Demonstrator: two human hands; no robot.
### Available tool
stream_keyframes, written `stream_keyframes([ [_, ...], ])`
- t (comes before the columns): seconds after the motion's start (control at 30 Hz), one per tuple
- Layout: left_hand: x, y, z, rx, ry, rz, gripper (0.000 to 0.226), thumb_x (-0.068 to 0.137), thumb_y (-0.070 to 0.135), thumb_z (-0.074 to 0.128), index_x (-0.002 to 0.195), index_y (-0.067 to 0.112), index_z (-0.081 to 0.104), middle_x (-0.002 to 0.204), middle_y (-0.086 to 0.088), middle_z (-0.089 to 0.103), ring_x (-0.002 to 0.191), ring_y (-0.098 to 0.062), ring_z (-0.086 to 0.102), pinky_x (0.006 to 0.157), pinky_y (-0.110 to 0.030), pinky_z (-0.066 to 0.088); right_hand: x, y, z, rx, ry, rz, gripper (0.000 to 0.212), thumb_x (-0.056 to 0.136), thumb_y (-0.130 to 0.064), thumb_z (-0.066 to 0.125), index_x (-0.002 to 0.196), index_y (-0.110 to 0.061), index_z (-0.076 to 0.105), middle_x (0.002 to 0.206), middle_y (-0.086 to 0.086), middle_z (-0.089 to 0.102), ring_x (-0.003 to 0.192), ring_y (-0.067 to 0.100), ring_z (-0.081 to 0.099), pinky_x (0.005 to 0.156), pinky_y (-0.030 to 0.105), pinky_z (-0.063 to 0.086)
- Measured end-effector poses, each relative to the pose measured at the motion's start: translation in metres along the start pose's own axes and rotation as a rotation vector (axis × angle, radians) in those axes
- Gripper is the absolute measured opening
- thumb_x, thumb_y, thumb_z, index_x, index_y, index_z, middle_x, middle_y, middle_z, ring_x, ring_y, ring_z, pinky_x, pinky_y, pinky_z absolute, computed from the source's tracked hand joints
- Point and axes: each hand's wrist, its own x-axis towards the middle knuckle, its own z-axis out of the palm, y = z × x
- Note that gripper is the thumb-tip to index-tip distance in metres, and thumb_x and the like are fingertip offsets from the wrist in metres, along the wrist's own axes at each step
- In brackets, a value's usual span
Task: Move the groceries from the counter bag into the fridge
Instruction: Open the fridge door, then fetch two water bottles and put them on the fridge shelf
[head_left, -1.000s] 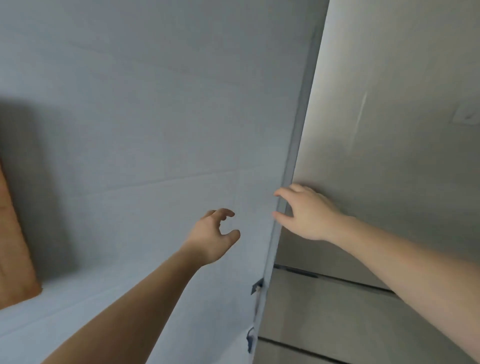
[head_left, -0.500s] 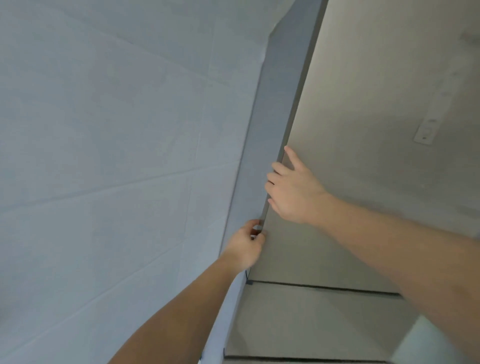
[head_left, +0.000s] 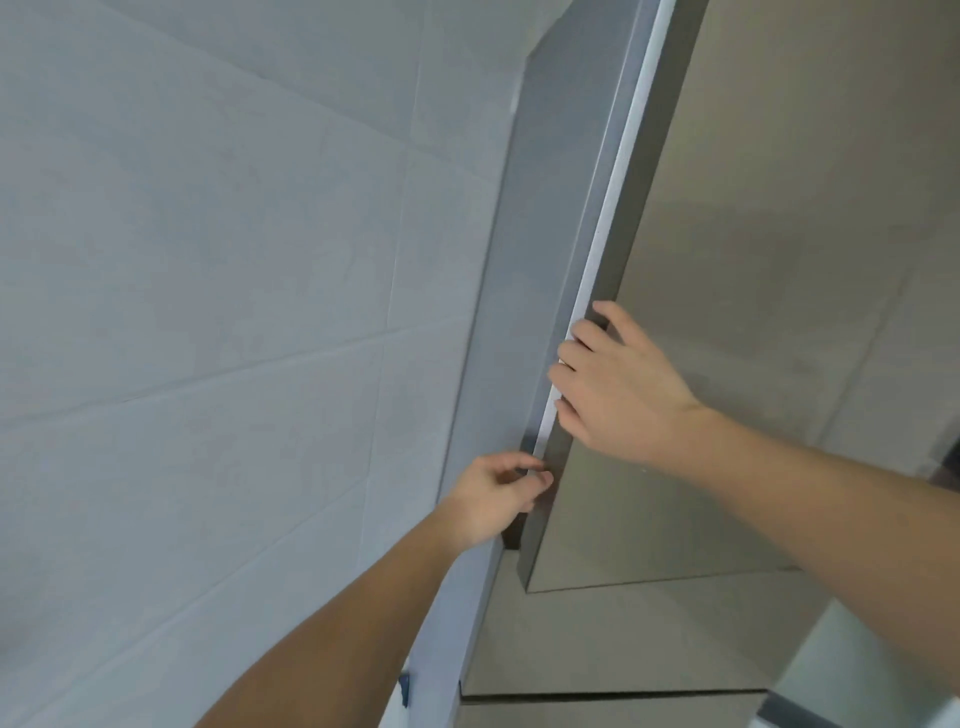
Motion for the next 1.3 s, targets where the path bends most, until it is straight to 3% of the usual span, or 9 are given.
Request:
stream_keyframes([
  [0.1,-0.004,0.011,-0.005,0.072,0.048,0.066,0.018,0.090,0.012,0.058,0.100,0.025,0.065,0.083,-0.002,0.064,0.065,-0.015,0.059,0.054,-0.017,0.047,-0.028,0.002,-0.012,0.029,0.099,-0.003,0.027,0.083,-0.029,0.047,0.071,-0.012,0.064,0.071,0.004,0.057,0.086,0.031,0.055,0.108,0.046,0.027],
  [0.2,-0.008,0.024,0.001,0.295,0.078,0.184,0.030,0.090,0.017,0.059,0.115,0.032,0.062,0.100,0.008,0.062,0.087,-0.014,0.063,0.077,-0.023,0.052,-0.062,0.005,-0.029,0.036,0.184,0.016,0.027,0.084,-0.026,0.045,0.068,-0.012,0.061,0.069,0.003,0.055,0.087,0.030,0.057,0.109,0.045,0.027],
  [0.37,-0.030,0.055,0.038,0.618,-0.025,0.338,0.044,0.095,0.021,0.054,0.138,0.029,0.048,0.139,0.010,0.051,0.124,-0.010,0.048,0.099,-0.018,0.033,-0.131,0.014,-0.056,0.081,0.278,0.017,0.026,0.086,-0.027,0.044,0.072,-0.014,0.061,0.077,0.002,0.060,0.094,0.027,0.060,0.110,0.045,0.028],
  [0.53,-0.056,0.070,0.087,0.853,-0.138,0.260,0.038,0.097,0.028,0.047,0.135,0.029,0.050,0.145,0.008,0.047,0.130,-0.016,0.045,0.108,-0.032,0.036,-0.208,0.032,-0.090,0.093,0.310,0.006,0.020,0.085,-0.025,0.049,0.072,-0.016,0.061,0.078,-0.001,0.060,0.095,0.025,0.062,0.109,0.044,0.027],
  [0.63,-0.073,0.072,0.111,0.928,-0.218,0.199,0.032,0.097,0.029,0.045,0.126,0.029,0.059,0.137,0.004,0.054,0.123,-0.020,0.050,0.104,-0.037,0.041,-0.257,0.042,-0.107,0.087,0.286,0.040,0.019,0.085,-0.024,0.051,0.072,-0.018,0.063,0.079,-0.002,0.061,0.097,0.025,0.062,0.109,0.044,0.027],
  [0.8,-0.107,0.087,0.153,0.906,-0.307,0.265,0.030,0.095,0.034,0.049,0.119,0.026,0.066,0.130,0.008,0.057,0.118,-0.016,0.051,0.101,-0.029,0.039,-0.336,0.058,-0.125,0.056,0.218,0.152,0.018,0.085,-0.023,0.054,0.072,-0.019,0.066,0.083,-0.002,0.063,0.099,0.026,0.061,0.111,0.047,0.024],
  [0.9,-0.121,0.093,0.181,0.923,-0.346,0.330,0.033,0.094,0.042,0.051,0.123,0.031,0.062,0.133,0.011,0.054,0.122,-0.013,0.048,0.103,-0.028,0.035,-0.383,0.070,-0.132,0.038,0.168,0.223,0.014,0.083,-0.022,0.058,0.074,-0.019,0.068,0.085,0.000,0.064,0.100,0.027,0.061,0.111,0.050,0.024],
  [1.07,-0.136,0.101,0.238,0.990,-0.419,0.449,0.039,0.093,0.050,0.052,0.126,0.033,0.060,0.139,0.011,0.053,0.132,-0.012,0.043,0.112,-0.038,0.033,-0.458,0.092,-0.134,-0.009,0.066,0.329,0.011,0.081,-0.020,0.058,0.081,-0.018,0.069,0.089,0.003,0.064,0.104,0.029,0.054,0.109,0.051,0.027],
  [1.3,-0.155,0.115,0.327,0.984,-0.534,0.585,0.034,0.093,0.039,0.052,0.126,0.033,0.055,0.137,0.010,0.052,0.127,-0.016,0.046,0.107,-0.037,0.037,-0.530,0.099,-0.141,0.105,-0.113,0.650,0.020,0.077,-0.023,0.054,0.082,-0.013,0.070,0.089,0.003,0.067,0.092,0.030,0.064,0.101,0.048,0.033],
])
